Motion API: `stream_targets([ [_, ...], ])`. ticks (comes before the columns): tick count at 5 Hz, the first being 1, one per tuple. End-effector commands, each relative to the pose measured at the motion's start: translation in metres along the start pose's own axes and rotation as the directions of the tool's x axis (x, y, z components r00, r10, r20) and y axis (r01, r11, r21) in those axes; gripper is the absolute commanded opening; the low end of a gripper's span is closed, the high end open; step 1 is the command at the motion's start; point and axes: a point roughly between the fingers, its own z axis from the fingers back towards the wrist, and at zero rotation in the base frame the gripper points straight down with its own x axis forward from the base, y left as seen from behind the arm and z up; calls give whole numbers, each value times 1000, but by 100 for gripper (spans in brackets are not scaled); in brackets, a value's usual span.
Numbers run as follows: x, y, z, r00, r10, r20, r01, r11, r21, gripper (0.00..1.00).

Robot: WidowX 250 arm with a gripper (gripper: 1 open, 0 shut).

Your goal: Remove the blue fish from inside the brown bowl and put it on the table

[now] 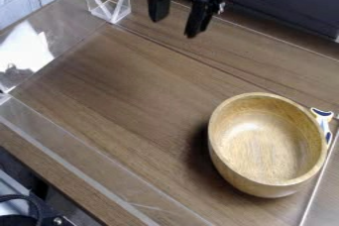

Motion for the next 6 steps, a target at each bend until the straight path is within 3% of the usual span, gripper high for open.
stream_targets([
  [1, 10, 8, 20, 997, -25, 74, 24, 1000, 12, 100],
  [2, 7, -2, 17, 998, -33, 61, 32, 999, 13, 100],
  [4, 14, -5, 3, 998, -46, 36, 46, 999, 13, 100],
  [6, 6, -10, -15, 998, -53, 27, 53, 999, 9, 100],
])
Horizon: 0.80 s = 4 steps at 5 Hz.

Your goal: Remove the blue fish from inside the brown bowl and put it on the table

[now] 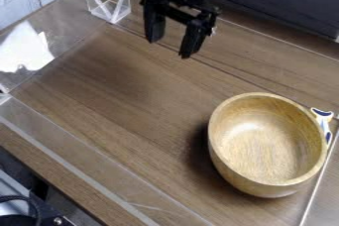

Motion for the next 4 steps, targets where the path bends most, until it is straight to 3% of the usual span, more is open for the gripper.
stream_targets([
  [1, 5, -5, 15, 998, -6, 68, 5, 1000, 10, 100],
  [3, 9, -13, -6, 998, 24, 51, -24, 1000, -2, 100],
  [4, 21, -15, -11, 996, 50, 68, -48, 998, -31, 100],
])
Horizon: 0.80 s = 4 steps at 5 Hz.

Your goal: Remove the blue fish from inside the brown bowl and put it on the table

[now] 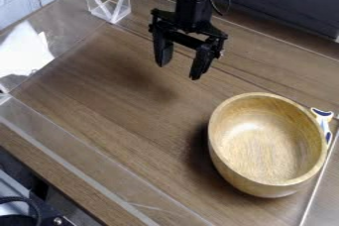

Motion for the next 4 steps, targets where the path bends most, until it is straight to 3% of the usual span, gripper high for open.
stream_targets([
  [1, 6, -5, 17, 998, 20, 63, -21, 1000, 2, 100],
  [3, 10, -15, 1, 994, -90, 63, 89, 996, 23, 100],
  [4, 5, -16, 7, 996, -63, 67, 61, 998, 20, 100],
])
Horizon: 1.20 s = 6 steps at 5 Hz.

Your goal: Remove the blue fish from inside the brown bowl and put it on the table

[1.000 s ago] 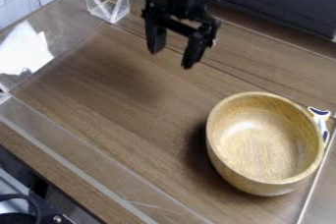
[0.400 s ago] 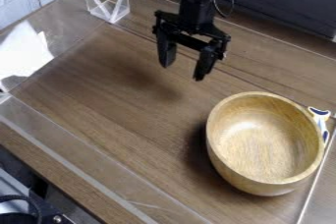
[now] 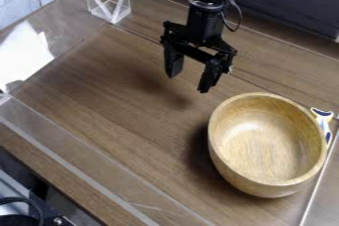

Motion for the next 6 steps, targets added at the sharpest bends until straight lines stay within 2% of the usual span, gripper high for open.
stream_targets([
  [1, -4, -2, 26, 997, 19, 68, -19, 1000, 2, 100],
  [2, -9, -2, 30, 997, 43, 69, -43, 999, -1, 100],
  [4, -8, 12, 9, 997, 17, 74, -18, 1000, 5, 100],
  [6, -1, 10, 21, 997, -6, 73, 5, 1000, 10, 100],
])
